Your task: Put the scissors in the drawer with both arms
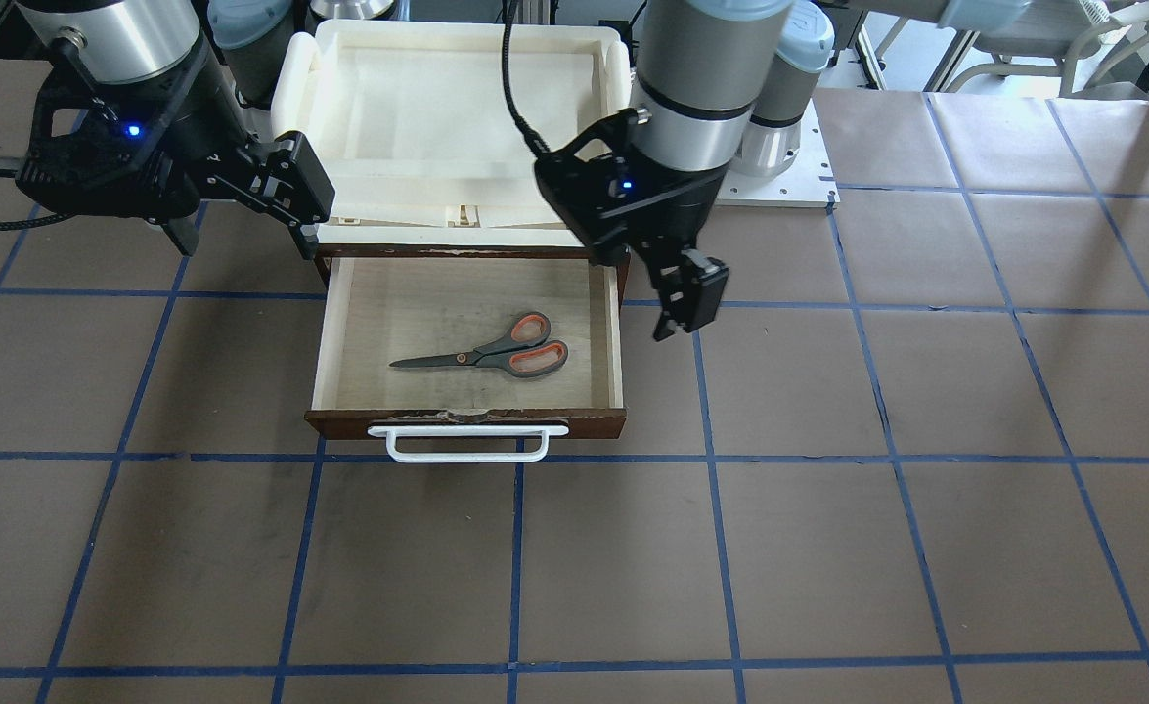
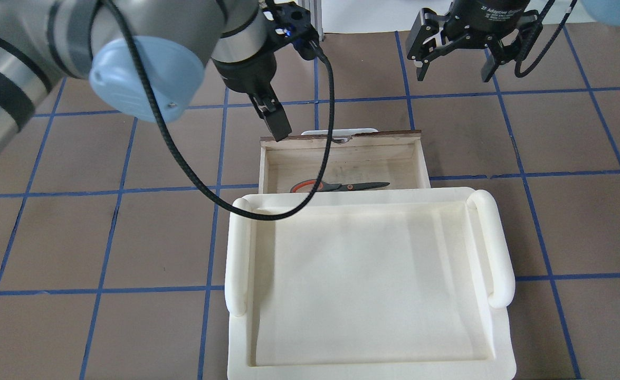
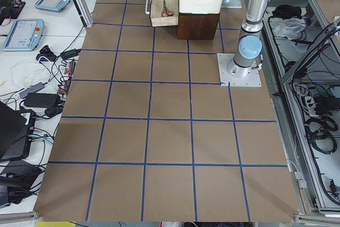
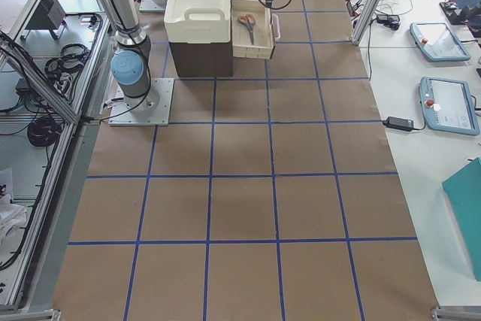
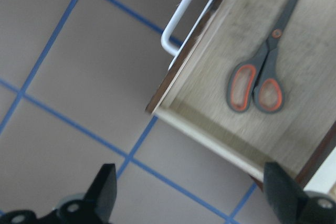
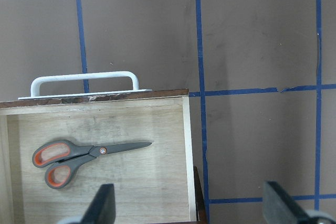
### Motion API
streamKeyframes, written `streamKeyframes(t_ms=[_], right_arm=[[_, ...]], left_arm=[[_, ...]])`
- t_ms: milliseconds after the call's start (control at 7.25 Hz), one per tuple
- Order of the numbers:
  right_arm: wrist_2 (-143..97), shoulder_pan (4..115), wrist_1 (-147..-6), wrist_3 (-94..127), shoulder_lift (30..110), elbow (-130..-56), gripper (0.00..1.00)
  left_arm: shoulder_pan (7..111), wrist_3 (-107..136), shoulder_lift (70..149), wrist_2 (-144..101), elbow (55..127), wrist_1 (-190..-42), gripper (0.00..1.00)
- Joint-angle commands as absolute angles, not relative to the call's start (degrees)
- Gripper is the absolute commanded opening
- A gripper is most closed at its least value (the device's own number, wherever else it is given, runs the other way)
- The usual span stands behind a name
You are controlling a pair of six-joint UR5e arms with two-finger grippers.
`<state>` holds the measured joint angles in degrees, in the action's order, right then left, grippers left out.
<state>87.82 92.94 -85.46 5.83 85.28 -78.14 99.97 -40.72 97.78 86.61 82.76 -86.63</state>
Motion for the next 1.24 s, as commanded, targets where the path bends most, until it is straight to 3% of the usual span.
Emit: streamKeyframes(t_ms=[0, 1103], right_arm=[[87.9, 93.0, -85.7, 5.8, 85.7, -78.6, 1.00], [88.2, 93.0, -87.8, 5.8, 85.8, -78.6, 1.00]], left_arm=[[87.3, -25.2, 93.9, 86.8, 82.9, -95.2, 1.00], [86.9, -6.7, 88.2, 89.1, 85.1, -94.7, 1.00]])
